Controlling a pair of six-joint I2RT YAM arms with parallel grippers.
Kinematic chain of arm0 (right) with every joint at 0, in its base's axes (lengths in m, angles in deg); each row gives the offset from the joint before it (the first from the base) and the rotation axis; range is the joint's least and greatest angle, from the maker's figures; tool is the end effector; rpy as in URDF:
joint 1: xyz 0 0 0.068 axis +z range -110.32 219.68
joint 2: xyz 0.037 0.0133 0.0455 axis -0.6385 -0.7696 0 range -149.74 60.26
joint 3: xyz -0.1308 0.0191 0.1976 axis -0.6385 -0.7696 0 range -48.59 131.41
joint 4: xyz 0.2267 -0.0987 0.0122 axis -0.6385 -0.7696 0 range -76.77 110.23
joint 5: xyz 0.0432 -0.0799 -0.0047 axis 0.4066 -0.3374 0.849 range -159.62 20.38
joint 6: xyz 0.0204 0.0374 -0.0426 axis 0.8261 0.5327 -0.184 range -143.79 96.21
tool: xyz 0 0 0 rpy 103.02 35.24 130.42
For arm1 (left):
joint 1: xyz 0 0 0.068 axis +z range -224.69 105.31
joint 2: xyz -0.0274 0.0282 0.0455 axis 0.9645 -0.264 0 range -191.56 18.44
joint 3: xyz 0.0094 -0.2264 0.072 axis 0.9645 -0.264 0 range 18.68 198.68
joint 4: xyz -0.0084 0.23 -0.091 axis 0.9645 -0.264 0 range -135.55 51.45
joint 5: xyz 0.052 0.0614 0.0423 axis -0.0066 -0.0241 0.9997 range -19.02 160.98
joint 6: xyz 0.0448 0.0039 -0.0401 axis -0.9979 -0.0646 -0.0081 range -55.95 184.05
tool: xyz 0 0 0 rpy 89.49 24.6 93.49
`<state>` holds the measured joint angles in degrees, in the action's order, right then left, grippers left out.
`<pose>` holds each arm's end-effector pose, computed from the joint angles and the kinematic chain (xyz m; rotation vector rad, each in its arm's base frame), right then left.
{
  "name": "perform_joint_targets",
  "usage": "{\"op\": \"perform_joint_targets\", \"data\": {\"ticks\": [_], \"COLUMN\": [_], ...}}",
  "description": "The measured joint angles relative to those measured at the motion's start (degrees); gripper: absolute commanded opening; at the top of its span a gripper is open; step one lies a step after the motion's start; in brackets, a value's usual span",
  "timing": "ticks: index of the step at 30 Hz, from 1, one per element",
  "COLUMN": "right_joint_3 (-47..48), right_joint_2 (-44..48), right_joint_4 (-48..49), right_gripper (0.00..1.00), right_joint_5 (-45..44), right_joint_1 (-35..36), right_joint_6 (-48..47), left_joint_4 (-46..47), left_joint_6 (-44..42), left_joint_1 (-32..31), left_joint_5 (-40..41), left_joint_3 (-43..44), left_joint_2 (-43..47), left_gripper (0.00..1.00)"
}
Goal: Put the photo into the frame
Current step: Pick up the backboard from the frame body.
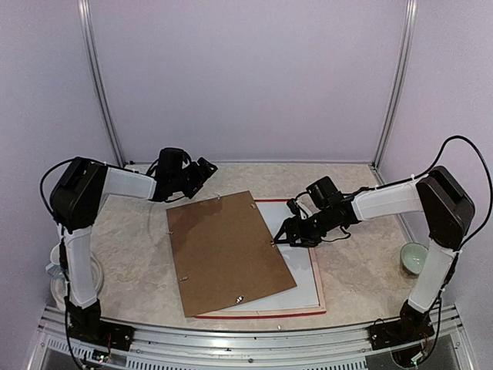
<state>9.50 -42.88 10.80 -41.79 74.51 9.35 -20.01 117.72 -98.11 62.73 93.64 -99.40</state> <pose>0.2695 0.2128 0.1223 -0.2545 2.7017 1.0402 0.4042 -0.1821 0.1534 -0.4612 2.0868 -0.9788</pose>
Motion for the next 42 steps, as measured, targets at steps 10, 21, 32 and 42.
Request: {"op": "perform_joint_targets", "data": {"ticks": [10, 21, 32, 42], "right_joint_3": [-6.27, -11.69, -12.87, -12.72], "right_joint_2": [1.51, 3.85, 4.46, 4.46], "right_joint_4": [6.08, 11.72, 14.53, 14.91], "right_gripper": [0.67, 0.62, 0.62, 0.62], "right_joint_5": [3.93, 7.04, 10.01, 10.78], "right_joint_1": [0.83, 1.18, 1.84, 1.90], "right_joint_6": [1.70, 4.48, 6.93, 7.67], "left_joint_4": [-0.22, 0.02, 0.09, 0.76], "left_joint_6": [-0.20, -1.16, -1.03, -0.90], "left_joint_1": [-0.42, -0.42, -0.59, -1.03], "left_joint_5": [-1.40, -1.75, -3.17, -3.58], "left_joint_3": [2.45, 6.32, 6.73, 6.73], "left_joint_2": [-4.48, -6.69, -10.05, -10.05], "left_gripper": [0.91, 0.91, 0.91, 0.91]}}
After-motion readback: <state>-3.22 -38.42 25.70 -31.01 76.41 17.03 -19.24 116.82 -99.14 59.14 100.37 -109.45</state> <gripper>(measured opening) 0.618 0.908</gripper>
